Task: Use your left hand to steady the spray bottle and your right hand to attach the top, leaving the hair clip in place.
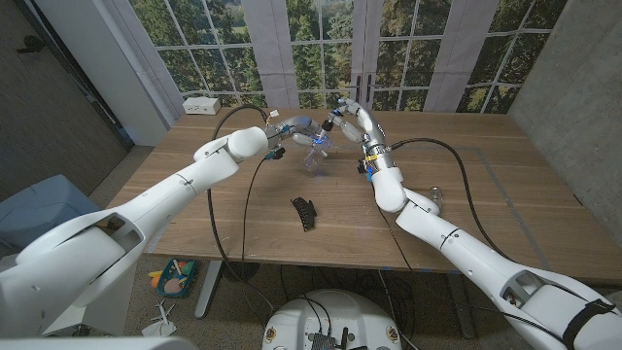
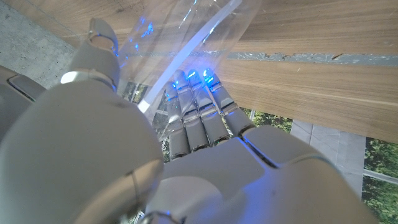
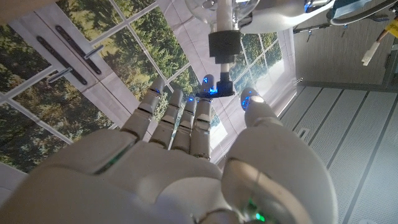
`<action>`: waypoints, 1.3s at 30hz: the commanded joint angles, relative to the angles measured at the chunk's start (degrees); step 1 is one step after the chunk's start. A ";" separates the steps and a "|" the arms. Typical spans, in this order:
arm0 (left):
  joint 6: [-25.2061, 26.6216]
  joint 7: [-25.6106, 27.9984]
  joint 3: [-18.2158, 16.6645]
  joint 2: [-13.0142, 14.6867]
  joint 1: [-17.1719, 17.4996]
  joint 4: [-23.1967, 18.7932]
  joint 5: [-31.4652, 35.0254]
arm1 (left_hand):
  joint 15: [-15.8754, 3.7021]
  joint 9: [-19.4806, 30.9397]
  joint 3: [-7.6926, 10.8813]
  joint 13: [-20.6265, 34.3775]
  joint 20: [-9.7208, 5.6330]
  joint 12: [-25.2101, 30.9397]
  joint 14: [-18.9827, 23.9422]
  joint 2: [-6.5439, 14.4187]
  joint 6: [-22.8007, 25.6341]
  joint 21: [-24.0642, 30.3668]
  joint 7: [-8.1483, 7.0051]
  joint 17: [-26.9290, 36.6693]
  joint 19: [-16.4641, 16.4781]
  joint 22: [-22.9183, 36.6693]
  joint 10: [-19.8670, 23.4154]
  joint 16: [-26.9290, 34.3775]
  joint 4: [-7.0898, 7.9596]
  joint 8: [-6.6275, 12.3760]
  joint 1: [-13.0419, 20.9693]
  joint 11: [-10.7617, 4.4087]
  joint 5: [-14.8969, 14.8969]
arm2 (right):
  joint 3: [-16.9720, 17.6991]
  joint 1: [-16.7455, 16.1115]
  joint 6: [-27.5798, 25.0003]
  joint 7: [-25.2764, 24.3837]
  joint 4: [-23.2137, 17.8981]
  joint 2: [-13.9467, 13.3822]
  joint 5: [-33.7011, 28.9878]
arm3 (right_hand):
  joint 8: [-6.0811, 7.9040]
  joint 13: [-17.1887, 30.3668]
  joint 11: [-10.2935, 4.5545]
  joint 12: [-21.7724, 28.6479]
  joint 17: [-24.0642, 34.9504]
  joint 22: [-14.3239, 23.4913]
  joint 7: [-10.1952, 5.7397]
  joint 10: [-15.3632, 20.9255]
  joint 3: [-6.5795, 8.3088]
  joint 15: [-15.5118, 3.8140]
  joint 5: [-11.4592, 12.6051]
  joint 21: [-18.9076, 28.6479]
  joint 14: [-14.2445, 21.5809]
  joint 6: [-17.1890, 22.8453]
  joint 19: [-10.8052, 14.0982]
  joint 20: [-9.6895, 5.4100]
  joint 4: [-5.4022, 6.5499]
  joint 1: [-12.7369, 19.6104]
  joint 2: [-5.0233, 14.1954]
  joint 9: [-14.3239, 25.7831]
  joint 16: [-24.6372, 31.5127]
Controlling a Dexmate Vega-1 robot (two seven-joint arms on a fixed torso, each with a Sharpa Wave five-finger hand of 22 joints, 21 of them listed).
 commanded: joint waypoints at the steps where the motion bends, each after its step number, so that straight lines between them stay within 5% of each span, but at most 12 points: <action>1: -0.13 0.74 -0.15 -0.52 -0.02 0.56 -0.39 | -9.31 0.24 3.31 0.26 -3.33 0.46 0.65 14.30 14.68 0.42 -4.03 0.34 0.13 -0.05 13.91 0.24 3.30 0.22 14.28 -9.90 0.11 | 0.97 -0.88 1.75 -2.50 1.45 0.30 0.45 | 0.29 0.32 0.93 0.44 0.30 0.02 0.47 0.43 -0.64 0.48 0.28 0.35 0.46 -0.48 0.35 0.68 0.40 -1.24 0.09 0.44 0.31; 7: 0.20 0.69 -0.06 -0.71 -0.16 0.75 -0.53 | -9.30 0.24 3.27 0.40 -3.33 0.52 0.67 14.26 14.72 0.47 -3.95 0.33 0.14 -0.05 13.94 0.23 3.28 0.19 14.33 -9.88 0.11 | 0.70 -0.68 3.63 -4.35 2.34 0.10 -1.36 | 1.60 0.46 1.06 0.71 0.55 0.01 1.13 1.05 -1.71 0.76 0.06 0.39 0.98 1.66 0.31 1.26 0.92 -3.55 -0.32 1.03 0.53; 21: 0.89 0.23 0.34 -0.82 -0.60 0.90 -0.54 | -9.30 0.25 3.21 0.60 -3.38 0.59 0.73 14.27 14.70 0.57 -3.95 0.31 0.11 -0.05 13.99 0.20 3.29 0.10 14.41 -10.03 0.12 | 0.24 -0.33 5.70 -6.98 3.05 -0.02 -4.51 | 5.15 0.70 0.01 1.37 0.56 0.06 1.06 3.13 -1.49 -0.49 0.43 0.40 1.98 7.13 -0.13 1.51 -0.44 -3.50 -0.58 2.50 0.69; 29: 0.57 -0.06 0.88 -1.26 -1.13 1.90 -0.31 | -9.30 0.26 3.17 0.73 -3.40 0.61 0.70 14.25 14.68 0.62 -3.83 0.30 0.06 -0.05 13.99 0.16 3.29 0.04 14.46 -9.87 0.13 | -0.45 0.04 6.25 -4.74 1.81 -1.18 -5.39 | 6.70 0.81 -0.32 1.21 -0.33 0.05 0.12 3.26 1.18 -1.40 1.87 0.15 2.01 7.93 -1.06 1.33 -2.09 -0.45 0.22 3.74 -0.27; 39: 0.55 -0.12 1.07 -1.34 -1.36 2.20 -0.15 | -9.30 0.27 3.14 0.84 -3.39 0.62 0.65 14.27 14.71 0.68 -3.90 0.29 0.03 -0.05 13.97 0.12 3.30 0.00 14.51 -9.86 0.14 | -0.93 0.82 7.96 -1.57 1.87 -1.59 -4.92 | 7.38 0.85 -0.59 0.84 -0.93 -0.02 -0.73 2.69 2.68 -1.64 2.96 -0.09 0.99 7.88 -1.76 0.43 -2.43 1.10 -0.52 4.37 -1.33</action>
